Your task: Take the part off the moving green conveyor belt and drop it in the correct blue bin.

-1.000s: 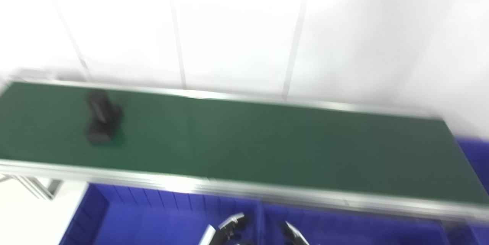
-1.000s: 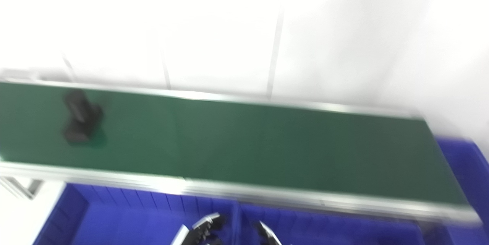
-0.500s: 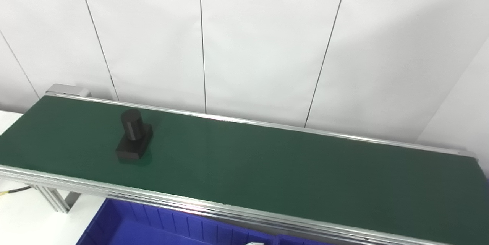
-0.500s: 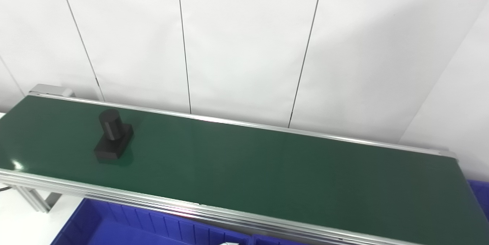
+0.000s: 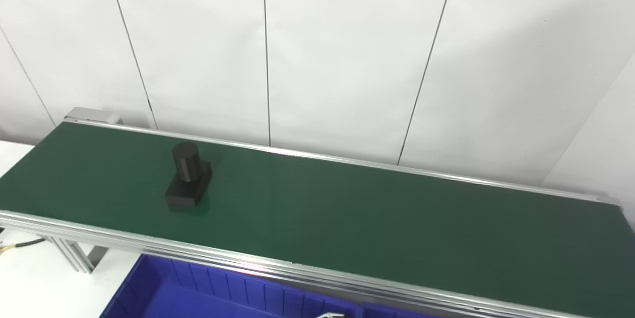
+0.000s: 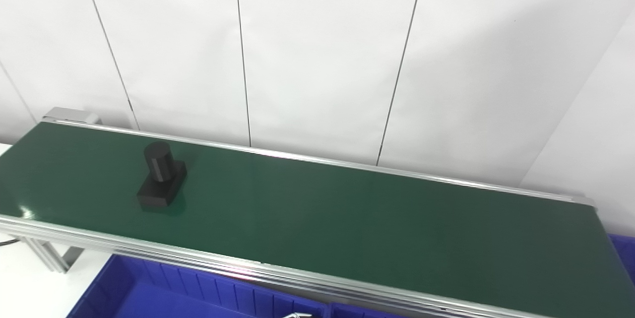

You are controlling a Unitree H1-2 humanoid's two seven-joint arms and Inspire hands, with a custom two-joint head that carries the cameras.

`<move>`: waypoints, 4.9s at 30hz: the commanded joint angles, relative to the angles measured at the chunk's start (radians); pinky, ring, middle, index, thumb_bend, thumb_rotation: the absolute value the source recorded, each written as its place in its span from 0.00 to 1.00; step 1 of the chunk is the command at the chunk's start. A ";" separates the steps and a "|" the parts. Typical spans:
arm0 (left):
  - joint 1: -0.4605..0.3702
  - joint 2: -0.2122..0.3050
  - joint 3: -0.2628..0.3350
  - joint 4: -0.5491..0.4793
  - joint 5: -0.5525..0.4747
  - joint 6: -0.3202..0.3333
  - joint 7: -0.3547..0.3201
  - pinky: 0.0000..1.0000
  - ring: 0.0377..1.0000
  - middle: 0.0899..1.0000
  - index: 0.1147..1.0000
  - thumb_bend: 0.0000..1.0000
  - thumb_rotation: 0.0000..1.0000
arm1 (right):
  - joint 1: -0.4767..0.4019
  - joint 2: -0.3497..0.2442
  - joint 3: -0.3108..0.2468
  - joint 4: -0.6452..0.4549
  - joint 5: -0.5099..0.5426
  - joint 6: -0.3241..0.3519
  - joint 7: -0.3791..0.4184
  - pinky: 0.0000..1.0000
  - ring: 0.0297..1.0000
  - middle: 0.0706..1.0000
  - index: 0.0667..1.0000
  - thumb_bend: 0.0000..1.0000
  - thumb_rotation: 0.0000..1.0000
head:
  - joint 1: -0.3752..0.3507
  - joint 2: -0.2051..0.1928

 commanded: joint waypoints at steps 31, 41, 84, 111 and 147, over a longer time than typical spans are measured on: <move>-0.068 -0.016 -0.088 -0.041 0.015 -0.025 0.069 0.56 0.71 0.73 0.70 1.00 0.88 | -0.188 0.054 -0.178 -0.302 0.060 -0.035 0.182 0.81 0.87 0.89 0.88 0.94 0.98 | -0.022 -0.026; -0.095 0.026 -0.216 -0.082 0.046 -0.025 0.195 0.62 0.73 0.76 0.73 1.00 0.88 | -0.232 0.096 -0.241 -0.220 0.118 -0.035 0.291 0.82 0.86 0.88 0.86 0.88 0.90 | -0.015 -0.029; -0.108 0.002 -0.280 -0.116 0.028 -0.025 0.244 0.60 0.69 0.73 0.69 1.00 0.87 | -0.595 0.162 -0.356 0.199 0.062 -0.034 0.429 0.74 0.82 0.85 0.86 0.83 0.79 | 0.024 -0.052; -0.112 0.003 -0.299 -0.102 0.018 -0.025 0.265 0.60 0.68 0.72 0.68 1.00 0.86 | -0.791 0.104 -0.294 0.485 -0.018 -0.035 0.372 0.78 0.84 0.89 0.87 0.83 0.73 | 0.058 -0.060; -0.036 0.051 -0.283 -0.243 0.034 -0.025 0.259 0.56 0.68 0.71 0.68 1.00 0.86 | -0.915 0.116 -0.260 0.710 -0.097 -0.034 0.268 0.74 0.83 0.90 0.90 0.77 0.64 | 0.038 -0.046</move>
